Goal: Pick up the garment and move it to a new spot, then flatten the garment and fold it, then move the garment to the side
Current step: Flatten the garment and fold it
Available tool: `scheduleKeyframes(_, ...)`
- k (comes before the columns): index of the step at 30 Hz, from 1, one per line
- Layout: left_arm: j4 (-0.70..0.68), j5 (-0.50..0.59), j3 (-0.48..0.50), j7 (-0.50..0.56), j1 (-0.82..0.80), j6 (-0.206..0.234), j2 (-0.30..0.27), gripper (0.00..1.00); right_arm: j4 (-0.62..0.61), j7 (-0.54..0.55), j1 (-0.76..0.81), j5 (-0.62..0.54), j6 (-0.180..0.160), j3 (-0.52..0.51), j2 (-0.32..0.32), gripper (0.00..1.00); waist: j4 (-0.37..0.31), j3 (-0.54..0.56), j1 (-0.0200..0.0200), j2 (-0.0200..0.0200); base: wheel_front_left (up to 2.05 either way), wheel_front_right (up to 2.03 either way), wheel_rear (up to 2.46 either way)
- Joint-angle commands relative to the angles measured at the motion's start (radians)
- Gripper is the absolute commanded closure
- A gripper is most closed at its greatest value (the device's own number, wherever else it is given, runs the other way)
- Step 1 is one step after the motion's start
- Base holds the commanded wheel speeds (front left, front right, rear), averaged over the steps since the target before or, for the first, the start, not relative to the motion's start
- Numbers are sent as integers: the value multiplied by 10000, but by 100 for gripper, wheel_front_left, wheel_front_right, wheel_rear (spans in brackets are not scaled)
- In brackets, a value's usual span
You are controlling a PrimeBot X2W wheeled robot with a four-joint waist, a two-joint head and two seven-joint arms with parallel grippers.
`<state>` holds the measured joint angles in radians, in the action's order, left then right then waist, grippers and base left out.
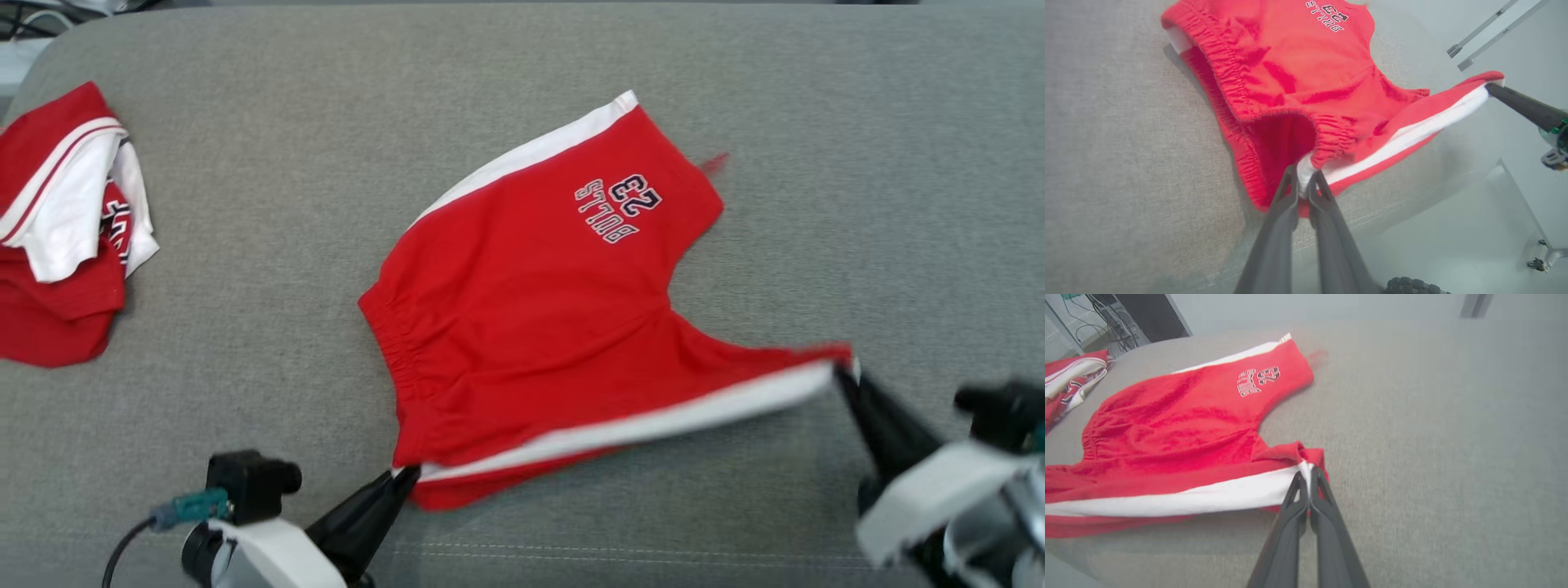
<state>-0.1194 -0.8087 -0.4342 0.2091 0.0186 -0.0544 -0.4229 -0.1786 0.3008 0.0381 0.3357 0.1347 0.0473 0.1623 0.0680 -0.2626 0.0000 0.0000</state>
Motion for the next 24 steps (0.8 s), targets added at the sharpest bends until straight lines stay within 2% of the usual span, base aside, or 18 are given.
scheduleKeyframes(1, -271, -154, 400, 33, -554, -112, -146, 100, -288, 14, -584, 79, -40, 168, 229, 100, 178, -150, 0, 0, 0, 0, 0)
scheduleKeyframes(7, 438, -1015, 291, 200, -2108, -580, 282, 100, 1428, 82, -3621, 637, -40, 469, 725, 100, 847, -524, 0, 0, 0, 0, 0)
scheduleKeyframes(9, 816, -1260, 281, 89, -2747, -654, 530, 100, 2232, 67, -4588, 831, -40, 738, 829, 100, 1108, -665, 0, 0, 0, 0, 0)
scheduleKeyframes(10, 1319, -1455, 164, 52, -3405, -704, 763, 100, 3092, 123, -5536, 798, -40, 1111, 1108, 100, 1376, -808, 0, 0, 0, 0, 0)
scheduleKeyframes(13, 2248, -1717, -19, -100, -4472, -743, 1179, 100, 4351, 170, -6839, 826, -40, 1674, 1481, 100, 1807, -1041, 0, 0, 0, 0, 0)
scheduleKeyframes(17, 3318, -2187, -522, -409, -5703, -758, 1689, 100, 5894, 130, -8225, 1147, -40, 2370, 1847, 100, 2274, -1303, 0, 0, 0, 0, 0)
scheduleKeyframes(24, 4447, -3137, -1759, -941, -6949, -761, 2013, 100, 8036, 24, -9908, 1672, -40, 3521, 2365, 100, 2864, -1728, 0, 0, 0, 0, 0)
